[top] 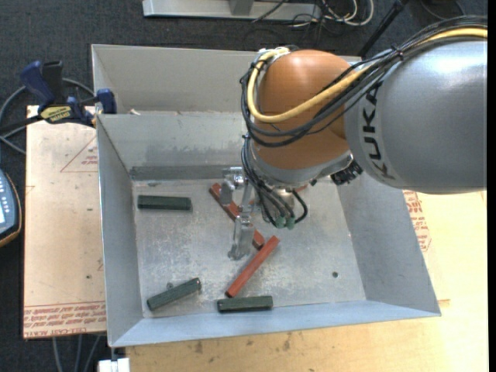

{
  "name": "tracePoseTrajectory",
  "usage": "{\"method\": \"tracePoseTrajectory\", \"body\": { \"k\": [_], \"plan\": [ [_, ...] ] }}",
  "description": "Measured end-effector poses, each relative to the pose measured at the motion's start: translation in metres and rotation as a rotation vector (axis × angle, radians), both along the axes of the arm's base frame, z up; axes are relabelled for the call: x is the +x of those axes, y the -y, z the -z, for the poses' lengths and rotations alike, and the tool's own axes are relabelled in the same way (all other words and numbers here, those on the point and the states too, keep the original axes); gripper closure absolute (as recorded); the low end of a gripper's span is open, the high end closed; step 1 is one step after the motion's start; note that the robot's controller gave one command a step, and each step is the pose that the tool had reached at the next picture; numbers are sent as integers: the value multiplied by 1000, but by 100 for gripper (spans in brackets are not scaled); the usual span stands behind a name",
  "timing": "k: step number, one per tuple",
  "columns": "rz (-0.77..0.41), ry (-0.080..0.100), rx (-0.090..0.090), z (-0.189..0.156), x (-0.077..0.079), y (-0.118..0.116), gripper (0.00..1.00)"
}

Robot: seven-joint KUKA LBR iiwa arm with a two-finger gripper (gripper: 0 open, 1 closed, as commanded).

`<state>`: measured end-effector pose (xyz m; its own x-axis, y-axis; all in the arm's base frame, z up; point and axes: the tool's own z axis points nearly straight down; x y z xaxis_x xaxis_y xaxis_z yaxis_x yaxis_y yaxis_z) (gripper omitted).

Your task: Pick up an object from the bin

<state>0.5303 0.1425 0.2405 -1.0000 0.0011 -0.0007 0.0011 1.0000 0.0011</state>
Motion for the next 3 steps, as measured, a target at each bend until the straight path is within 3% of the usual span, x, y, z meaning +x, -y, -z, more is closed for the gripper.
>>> {"method": "tracePoseTrajectory", "body": {
  "k": [1, 2, 3],
  "plan": [
    [-61, -9, -2, 139, -52, -16, 0],
    [-460, 3, 2, 151, -11, -80, 0],
    [-706, 19, -2, 166, -44, -91, 0]
  ]
}}
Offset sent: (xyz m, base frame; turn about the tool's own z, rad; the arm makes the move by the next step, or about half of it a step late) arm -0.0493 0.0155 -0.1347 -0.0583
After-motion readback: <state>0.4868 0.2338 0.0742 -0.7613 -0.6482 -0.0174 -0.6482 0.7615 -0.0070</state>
